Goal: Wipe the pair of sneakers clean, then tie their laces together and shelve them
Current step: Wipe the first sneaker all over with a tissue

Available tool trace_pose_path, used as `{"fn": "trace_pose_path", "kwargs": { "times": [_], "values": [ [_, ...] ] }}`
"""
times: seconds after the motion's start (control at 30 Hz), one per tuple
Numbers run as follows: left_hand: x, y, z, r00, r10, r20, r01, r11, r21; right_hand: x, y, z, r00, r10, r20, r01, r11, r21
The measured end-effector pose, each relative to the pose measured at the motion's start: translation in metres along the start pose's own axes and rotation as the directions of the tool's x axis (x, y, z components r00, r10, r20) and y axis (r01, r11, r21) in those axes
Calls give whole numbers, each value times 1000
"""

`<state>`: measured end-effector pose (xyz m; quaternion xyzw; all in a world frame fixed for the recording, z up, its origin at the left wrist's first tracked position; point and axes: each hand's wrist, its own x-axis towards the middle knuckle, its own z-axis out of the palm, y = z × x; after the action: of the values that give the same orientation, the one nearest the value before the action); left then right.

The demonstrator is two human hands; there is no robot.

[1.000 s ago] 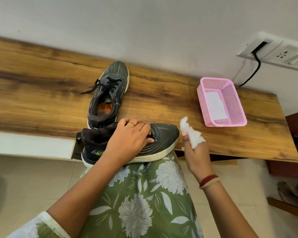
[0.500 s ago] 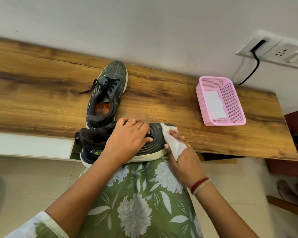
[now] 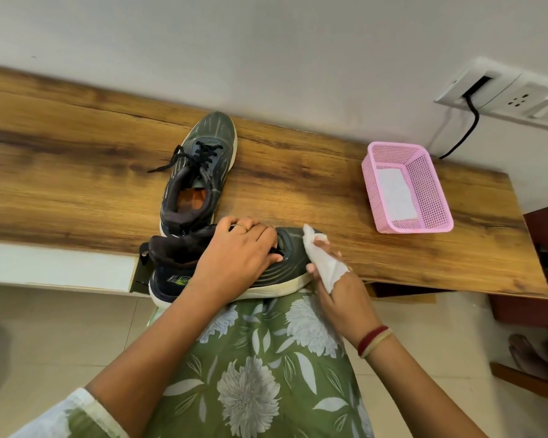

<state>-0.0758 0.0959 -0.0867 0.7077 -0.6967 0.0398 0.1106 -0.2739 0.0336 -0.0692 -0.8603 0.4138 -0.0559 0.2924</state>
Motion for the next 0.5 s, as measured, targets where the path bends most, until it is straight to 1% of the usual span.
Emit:
{"fn": "trace_pose_path", "kwargs": {
  "times": [0.03,0.07,0.1,0.13,0.17,0.2,0.23,0.27,0.3,0.33,0.37,0.4,0.47,0.5],
  "values": [
    [0,0,-1,1000,5,-8,-5,1000,12,0,-3,-1,999,-9,52,7,999,38],
    [-1,-1,-1,1000,8,-18,-8,1000,18,-1,-9,-4,995,-10,104,-3,993,119],
    [-1,-1,-2,1000,10,-29,-10,1000,14,0,-16,-10,992,30,121,-61,964,258],
    [-2,-1,-2,999,11,-36,-11,1000,7,4,-20,-18,993,102,56,-116,901,417],
    [-3,0,-2,999,11,-37,-11,1000,1,10,-19,-25,982,181,-61,-126,853,506],
    [-3,1,-2,999,10,-32,-10,1000,0,16,-14,-30,963,197,-182,-90,876,475],
    [-4,2,-3,1000,8,-23,-8,1000,2,21,-13,-32,959,153,-238,-62,935,350],
    [-4,3,-3,1000,9,-15,-9,1000,4,23,-11,-28,975,83,-205,-43,980,194],
    [-4,3,-4,1000,12,-9,-12,1000,6,22,-12,-21,993,15,-119,-11,999,36],
    [-4,3,-4,1000,18,-6,-18,1000,8,19,-11,-10,999,-37,-25,34,996,-86],
    [-5,3,-4,1000,25,-5,-25,1000,11,16,-8,-2,996,-79,40,84,985,-153],
    [-5,3,-4,1000,30,-5,-30,999,14,14,-8,1,990,-123,65,132,975,-176],
    [-6,4,-5,999,31,-16,-31,999,18,19,0,-4,985,-173,23,174,956,-235],
    [-6,5,-5,999,28,-25,-28,999,19,23,1,-6,985,-170,-10,161,947,-276]
  ]
}}
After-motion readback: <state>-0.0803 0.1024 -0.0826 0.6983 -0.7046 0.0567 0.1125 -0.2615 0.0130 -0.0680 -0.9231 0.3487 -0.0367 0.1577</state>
